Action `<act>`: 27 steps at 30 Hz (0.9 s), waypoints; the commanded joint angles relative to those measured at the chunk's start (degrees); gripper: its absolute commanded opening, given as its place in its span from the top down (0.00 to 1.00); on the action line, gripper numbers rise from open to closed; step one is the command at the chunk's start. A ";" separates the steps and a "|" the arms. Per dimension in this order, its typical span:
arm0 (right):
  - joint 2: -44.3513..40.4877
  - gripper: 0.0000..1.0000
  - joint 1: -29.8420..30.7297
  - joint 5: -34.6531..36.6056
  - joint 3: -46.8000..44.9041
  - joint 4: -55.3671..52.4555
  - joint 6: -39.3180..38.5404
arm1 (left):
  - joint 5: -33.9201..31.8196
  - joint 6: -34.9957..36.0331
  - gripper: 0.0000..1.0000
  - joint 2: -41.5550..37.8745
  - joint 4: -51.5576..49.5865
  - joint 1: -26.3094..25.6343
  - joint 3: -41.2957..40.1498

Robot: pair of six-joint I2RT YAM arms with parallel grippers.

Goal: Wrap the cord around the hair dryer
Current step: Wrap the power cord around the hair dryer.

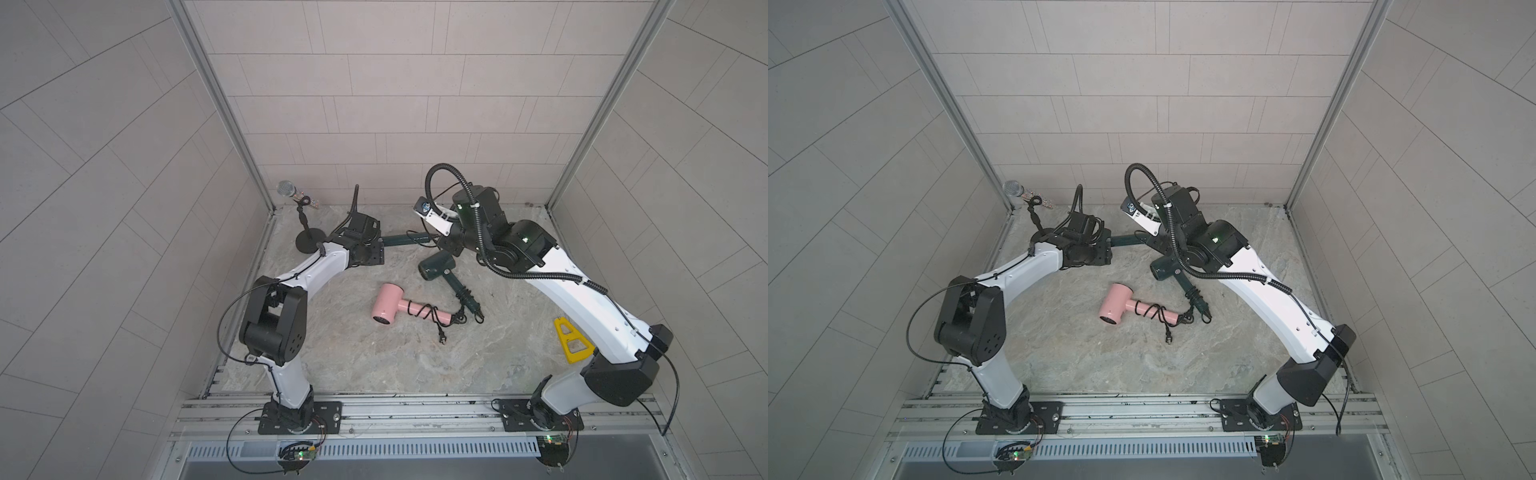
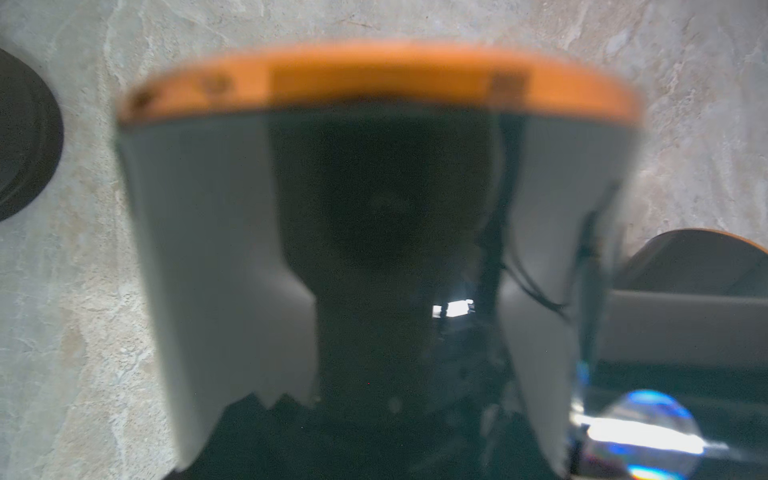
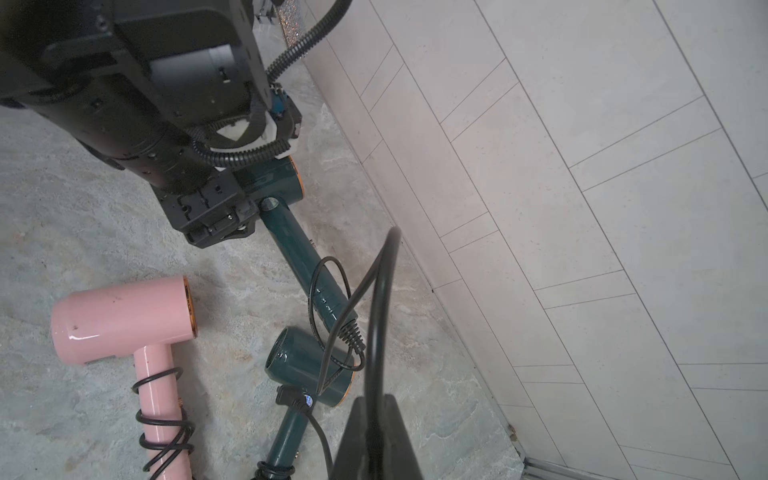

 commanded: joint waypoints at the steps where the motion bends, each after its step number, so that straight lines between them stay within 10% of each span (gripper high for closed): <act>1: 1.12 1.00 0.31 1.56 4.68 -0.95 -2.80 | -1.42 2.19 1.00 1.46 -1.70 -1.26 3.65; 12: 13.49 1.00 -3.42 2.80 23.63 -3.65 -8.58 | -1.78 15.98 1.00 4.98 -13.43 -9.44 10.40; 27: 30.47 1.00 -24.26 -6.88 28.79 -6.24 5.39 | 32.15 24.79 1.00 -15.66 -8.75 -9.85 -3.36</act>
